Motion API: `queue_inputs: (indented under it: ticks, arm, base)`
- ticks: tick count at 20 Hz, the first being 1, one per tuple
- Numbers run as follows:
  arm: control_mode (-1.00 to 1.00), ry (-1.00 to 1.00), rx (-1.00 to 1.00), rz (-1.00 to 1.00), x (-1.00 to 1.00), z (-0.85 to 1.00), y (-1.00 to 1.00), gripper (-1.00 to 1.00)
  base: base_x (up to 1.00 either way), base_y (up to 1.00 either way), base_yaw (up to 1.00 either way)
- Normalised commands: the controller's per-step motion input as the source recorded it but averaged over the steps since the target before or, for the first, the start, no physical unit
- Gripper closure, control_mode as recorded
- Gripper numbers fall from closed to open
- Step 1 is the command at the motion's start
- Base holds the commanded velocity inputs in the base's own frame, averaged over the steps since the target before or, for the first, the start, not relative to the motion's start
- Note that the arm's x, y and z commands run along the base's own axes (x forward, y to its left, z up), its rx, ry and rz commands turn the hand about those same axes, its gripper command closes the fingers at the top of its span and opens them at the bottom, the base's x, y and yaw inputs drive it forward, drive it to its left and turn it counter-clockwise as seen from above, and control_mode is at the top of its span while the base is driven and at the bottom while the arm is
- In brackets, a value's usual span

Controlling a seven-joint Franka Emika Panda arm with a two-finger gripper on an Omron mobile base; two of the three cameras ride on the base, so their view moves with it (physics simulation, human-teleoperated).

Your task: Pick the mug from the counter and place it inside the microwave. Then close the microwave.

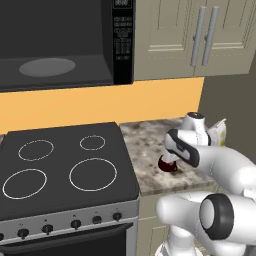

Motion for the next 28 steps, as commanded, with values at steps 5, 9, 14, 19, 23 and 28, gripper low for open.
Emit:
queue_inputs:
  ticks: [5, 9, 14, 19, 23, 28]
  arm:
    - [-1.0, 0.0, 0.0, 0.0, 0.17, -0.1, 0.0, -1.0]
    - [-1.0, 0.0, 0.0, 0.0, 0.0, -0.23, 0.0, -1.0]
    - [-1.0, 0.0, 0.0, 0.0, 0.01, -0.37, 0.0, -1.0]
    - [-1.0, 0.0, 0.0, 0.0, 0.01, -0.28, 0.0, -1.0]
    - [-1.0, 0.0, 0.0, 0.0, 0.07, -0.22, 0.0, -1.0]
    - [-1.0, 0.0, 0.0, 0.0, 0.15, -0.02, 0.0, -1.0]
  base:
    - [0.0, 0.0, 0.0]
    - [0.0, 0.0, 0.0]
    - [0.0, 0.0, 0.0]
    - [0.0, 0.0, 0.0]
    - [0.0, 0.0, 0.0]
    - [0.0, 0.0, 0.0]
